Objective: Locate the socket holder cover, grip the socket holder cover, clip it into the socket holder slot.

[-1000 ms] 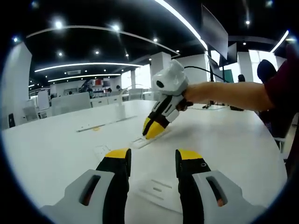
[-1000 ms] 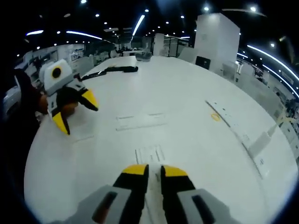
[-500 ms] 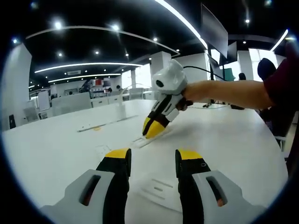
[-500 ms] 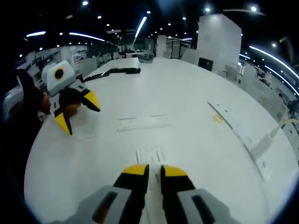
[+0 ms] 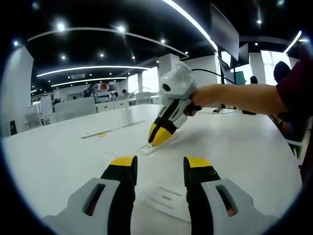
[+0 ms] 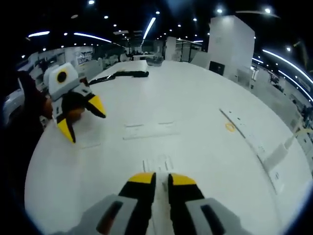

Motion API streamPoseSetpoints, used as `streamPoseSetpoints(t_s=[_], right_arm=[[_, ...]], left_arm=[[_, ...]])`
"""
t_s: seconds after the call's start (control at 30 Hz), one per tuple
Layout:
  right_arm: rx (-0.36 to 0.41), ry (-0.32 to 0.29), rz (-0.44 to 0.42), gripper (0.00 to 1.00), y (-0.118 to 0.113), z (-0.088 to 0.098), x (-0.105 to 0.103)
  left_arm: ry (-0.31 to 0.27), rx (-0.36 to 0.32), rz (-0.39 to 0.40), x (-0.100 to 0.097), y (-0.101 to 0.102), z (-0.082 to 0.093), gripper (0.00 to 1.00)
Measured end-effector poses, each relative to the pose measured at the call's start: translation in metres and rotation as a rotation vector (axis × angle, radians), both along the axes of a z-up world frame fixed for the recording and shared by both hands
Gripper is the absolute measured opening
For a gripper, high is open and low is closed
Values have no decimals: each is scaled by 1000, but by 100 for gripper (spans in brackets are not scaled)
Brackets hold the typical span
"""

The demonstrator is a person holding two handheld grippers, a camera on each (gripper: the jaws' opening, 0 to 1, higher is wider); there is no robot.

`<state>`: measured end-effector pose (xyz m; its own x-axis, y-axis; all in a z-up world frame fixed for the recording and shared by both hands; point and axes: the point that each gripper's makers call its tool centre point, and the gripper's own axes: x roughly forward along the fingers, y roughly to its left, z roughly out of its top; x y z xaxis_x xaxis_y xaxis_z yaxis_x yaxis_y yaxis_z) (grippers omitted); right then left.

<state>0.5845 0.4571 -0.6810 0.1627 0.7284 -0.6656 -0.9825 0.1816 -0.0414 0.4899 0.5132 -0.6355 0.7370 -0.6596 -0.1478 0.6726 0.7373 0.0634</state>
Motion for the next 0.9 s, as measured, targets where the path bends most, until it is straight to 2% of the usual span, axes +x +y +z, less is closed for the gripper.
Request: streamPoseSetpoints(t_s=[0.9], right_arm=[[4, -10, 21, 14, 10, 0, 1]], left_arm=[[-4, -2, 0, 0, -1, 0, 40]])
